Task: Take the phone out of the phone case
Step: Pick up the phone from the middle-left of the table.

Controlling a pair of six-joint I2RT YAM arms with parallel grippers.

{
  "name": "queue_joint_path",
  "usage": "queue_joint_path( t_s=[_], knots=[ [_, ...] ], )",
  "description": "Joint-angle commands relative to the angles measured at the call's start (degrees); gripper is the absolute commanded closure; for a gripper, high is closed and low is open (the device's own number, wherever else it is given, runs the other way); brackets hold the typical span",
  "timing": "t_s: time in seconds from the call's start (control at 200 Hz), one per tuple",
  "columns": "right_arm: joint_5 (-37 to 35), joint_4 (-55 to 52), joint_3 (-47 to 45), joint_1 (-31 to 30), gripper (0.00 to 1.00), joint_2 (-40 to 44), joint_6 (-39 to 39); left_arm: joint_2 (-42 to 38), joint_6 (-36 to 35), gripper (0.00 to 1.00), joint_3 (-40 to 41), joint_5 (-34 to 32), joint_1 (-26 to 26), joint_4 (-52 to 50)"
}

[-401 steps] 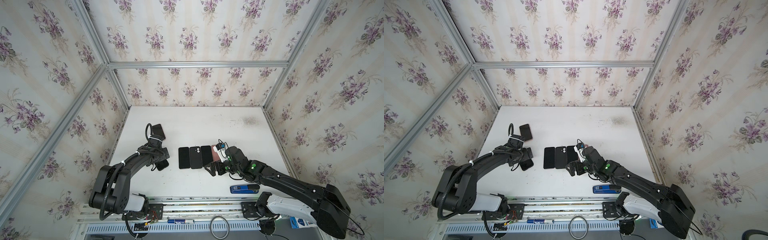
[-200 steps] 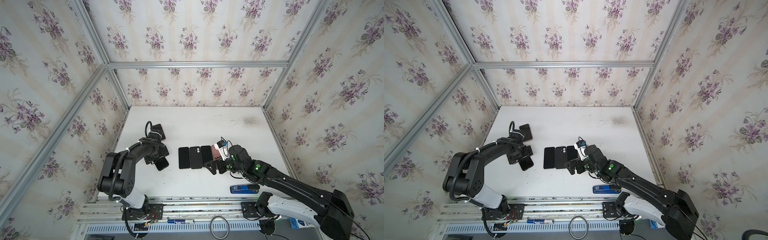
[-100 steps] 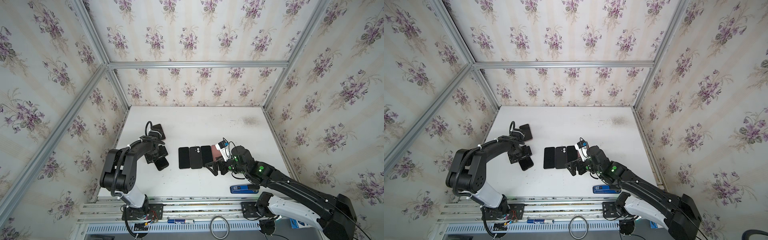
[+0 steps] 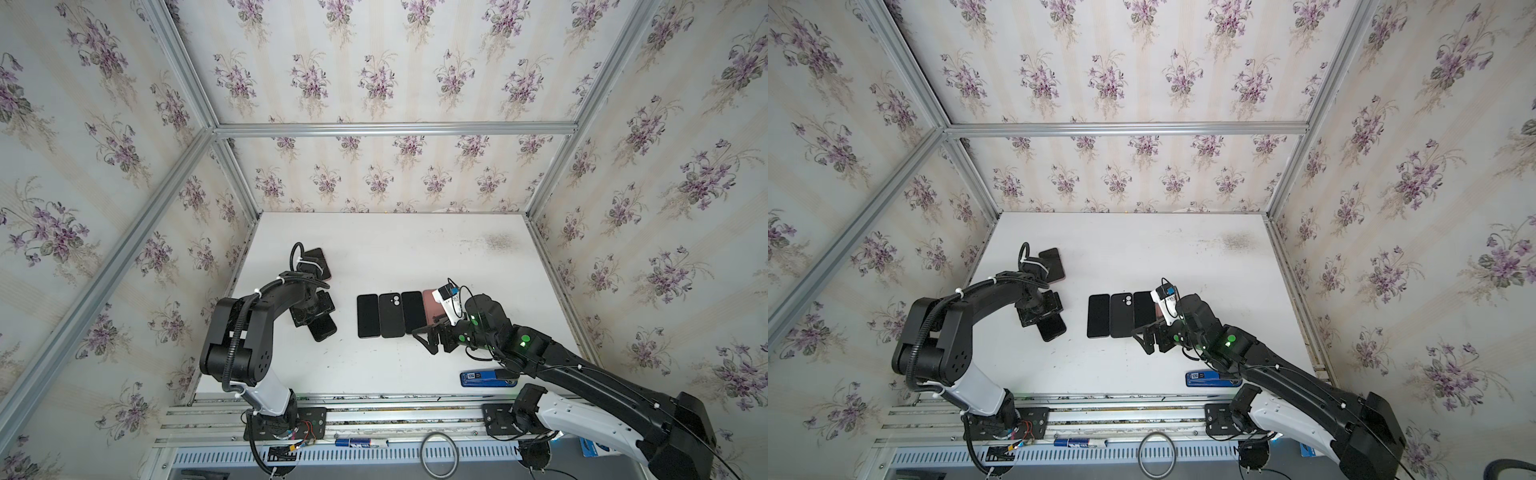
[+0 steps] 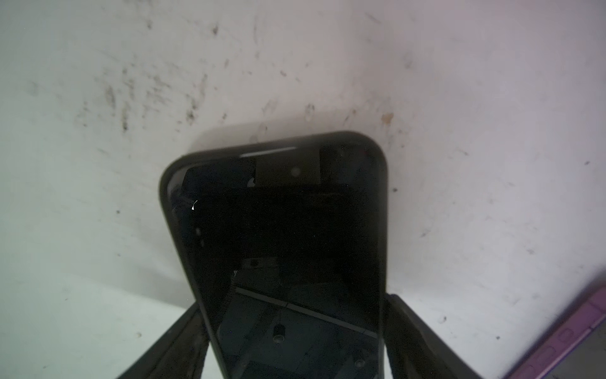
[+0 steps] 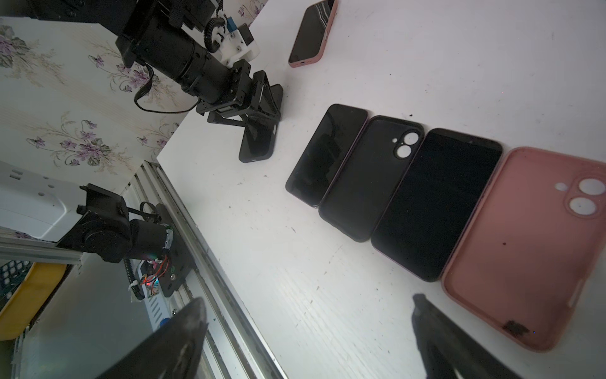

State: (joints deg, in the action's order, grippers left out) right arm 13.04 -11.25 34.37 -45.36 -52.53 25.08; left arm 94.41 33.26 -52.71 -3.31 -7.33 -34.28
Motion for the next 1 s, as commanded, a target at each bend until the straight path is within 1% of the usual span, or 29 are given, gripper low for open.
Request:
queue_joint_path(
  t_s=[0.0, 0.16, 0.185, 0.295, 0.335, 0.38, 0.57, 0.795, 0.994],
  knots=[
    [-0.29, 0.49, 0.21, -0.07, 0.01, 0.4, -0.14, -1.18, 0.06, 0.2, 1.04, -1.53, 0.13, 0.11],
    [-0.82, 0.25, -0.01, -0.08, 0.01, 1.01, 0.41, -3.58, -0.03, 0.21, 2.97, -0.66, 0.08, 1.45],
    [-0.82, 0.26, 0.0, -0.08, 0.01, 1.03, 0.55, -3.89, -0.1, 0.24, 3.21, -0.31, 0.12, 1.87],
    [-1.0, 0.35, -0.1, -0.08, 0.01, 1.12, 1.16, -4.97, -0.12, 0.31, 4.32, 1.18, 0.13, 3.18],
    [-0.92, 0.28, -0.09, 0.0, 0.01, 1.12, 1.26, -5.33, -0.19, 0.31, 4.62, 1.63, 0.13, 3.62],
    [-0.91, 0.14, -0.14, -0.05, 0.01, 1.16, 1.43, -5.67, -0.46, 0.36, 4.96, 2.03, 0.12, 4.0],
    [-1.0, 0.25, -0.83, -0.03, 0.01, 1.56, 2.2, -8.36, -1.41, 0.43, 7.31, 2.17, 0.12, 6.09],
    [1.07, 4.19, -2.93, -0.08, 0.01, 1.48, 3.96, -14.02, -3.33, 0.44, 10.31, 3.68, -0.14, 9.13],
    [3.41, 7.69, -3.34, -0.08, 0.01, -1.62, 5.4, -18.3, -3.81, 0.44, 11.47, 5.03, -1.4, 11.11]
  ],
)
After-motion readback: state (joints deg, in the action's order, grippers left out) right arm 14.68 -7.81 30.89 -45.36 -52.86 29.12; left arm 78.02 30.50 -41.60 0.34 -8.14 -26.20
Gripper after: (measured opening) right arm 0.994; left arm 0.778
